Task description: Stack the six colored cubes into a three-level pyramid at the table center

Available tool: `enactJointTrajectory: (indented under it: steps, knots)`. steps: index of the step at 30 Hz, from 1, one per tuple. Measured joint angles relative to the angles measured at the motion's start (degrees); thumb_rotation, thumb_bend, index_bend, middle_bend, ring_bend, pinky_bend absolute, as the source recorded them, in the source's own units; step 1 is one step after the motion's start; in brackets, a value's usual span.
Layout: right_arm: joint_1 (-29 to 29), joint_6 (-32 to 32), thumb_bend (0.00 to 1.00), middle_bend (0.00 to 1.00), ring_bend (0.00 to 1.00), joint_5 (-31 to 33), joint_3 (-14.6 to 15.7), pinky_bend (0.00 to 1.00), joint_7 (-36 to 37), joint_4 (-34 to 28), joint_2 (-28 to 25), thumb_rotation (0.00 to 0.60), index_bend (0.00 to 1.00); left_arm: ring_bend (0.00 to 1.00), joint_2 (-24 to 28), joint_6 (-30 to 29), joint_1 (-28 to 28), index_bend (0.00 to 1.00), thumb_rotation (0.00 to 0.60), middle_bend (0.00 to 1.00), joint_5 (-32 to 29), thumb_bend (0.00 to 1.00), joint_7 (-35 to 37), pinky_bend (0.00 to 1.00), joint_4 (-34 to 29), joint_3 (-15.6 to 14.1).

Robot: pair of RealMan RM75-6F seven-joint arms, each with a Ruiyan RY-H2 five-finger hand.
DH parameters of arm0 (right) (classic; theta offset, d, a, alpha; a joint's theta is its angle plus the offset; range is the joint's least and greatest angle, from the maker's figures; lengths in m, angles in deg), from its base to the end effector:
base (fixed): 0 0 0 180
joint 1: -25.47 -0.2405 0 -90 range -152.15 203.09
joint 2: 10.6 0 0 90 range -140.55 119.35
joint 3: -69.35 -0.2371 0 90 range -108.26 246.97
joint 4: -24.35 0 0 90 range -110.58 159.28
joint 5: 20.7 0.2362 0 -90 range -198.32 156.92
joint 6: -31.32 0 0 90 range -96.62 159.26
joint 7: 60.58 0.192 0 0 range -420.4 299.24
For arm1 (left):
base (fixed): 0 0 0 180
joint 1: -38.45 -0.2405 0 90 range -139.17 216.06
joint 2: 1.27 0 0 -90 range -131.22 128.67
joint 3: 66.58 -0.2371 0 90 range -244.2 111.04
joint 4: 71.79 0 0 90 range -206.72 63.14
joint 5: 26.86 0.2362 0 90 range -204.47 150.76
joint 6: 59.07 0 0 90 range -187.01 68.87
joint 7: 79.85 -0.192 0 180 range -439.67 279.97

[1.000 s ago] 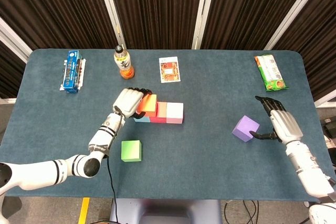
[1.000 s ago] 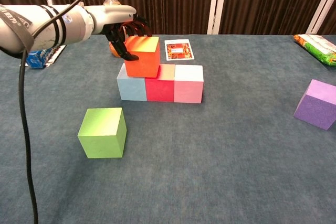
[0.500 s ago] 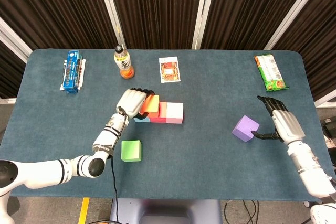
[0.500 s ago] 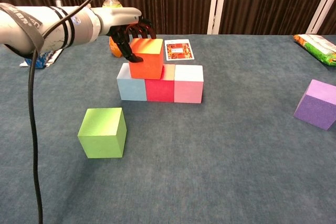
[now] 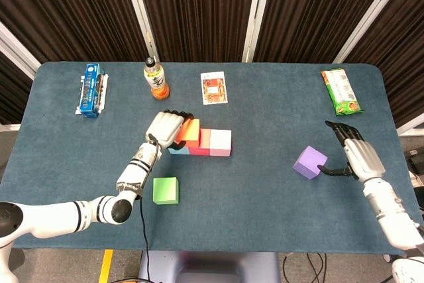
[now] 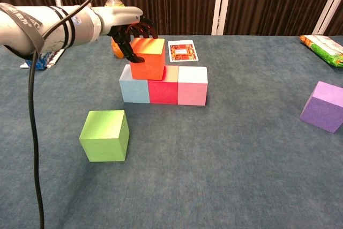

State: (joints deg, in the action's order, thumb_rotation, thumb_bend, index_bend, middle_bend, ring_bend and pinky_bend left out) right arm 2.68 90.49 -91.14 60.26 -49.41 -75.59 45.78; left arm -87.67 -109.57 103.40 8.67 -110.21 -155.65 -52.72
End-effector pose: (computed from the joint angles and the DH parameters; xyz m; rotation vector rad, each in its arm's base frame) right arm -0.2576 -0.3328 0.1115 1.4543 -1.2665 0.9658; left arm -0.0251 0.4454 -0.0468 -1.8772 -0.9231 -0.8758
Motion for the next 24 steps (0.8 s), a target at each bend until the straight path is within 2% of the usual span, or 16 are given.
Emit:
enactJointTrajectory:
  steps: [10,16,24]
  knots:
    - [0.2,0.0,0.3,0.18,0.0,0.2,0.0,0.02,0.0,0.2,0.0,0.6,0.01,0.25,-0.9,0.2,0.4,0.3,0.6,0.29,-0.6,0.34,-0.2,0.26,0.7,-0.4]
    - [0.3,0.0,0.3,0.18,0.0,0.1,-0.1,0.02,0.5,0.5,0.0,0.6,0.01,0.22,-1.0,-0.2,0.3,0.21,0.6,0.24,-1.0,0.35,-0.2,0.27,0.3,-0.5]
    - [0.4,-0.3,0.3,0.18,0.0,-0.1,-0.1,0.02,1.5,0.9,0.0,0.6,0.01,0.2,-1.1,-1.8,-0.1,0.18,0.6,0.2,-0.5,0.35,-0.5,0.27,-1.0,-0.7]
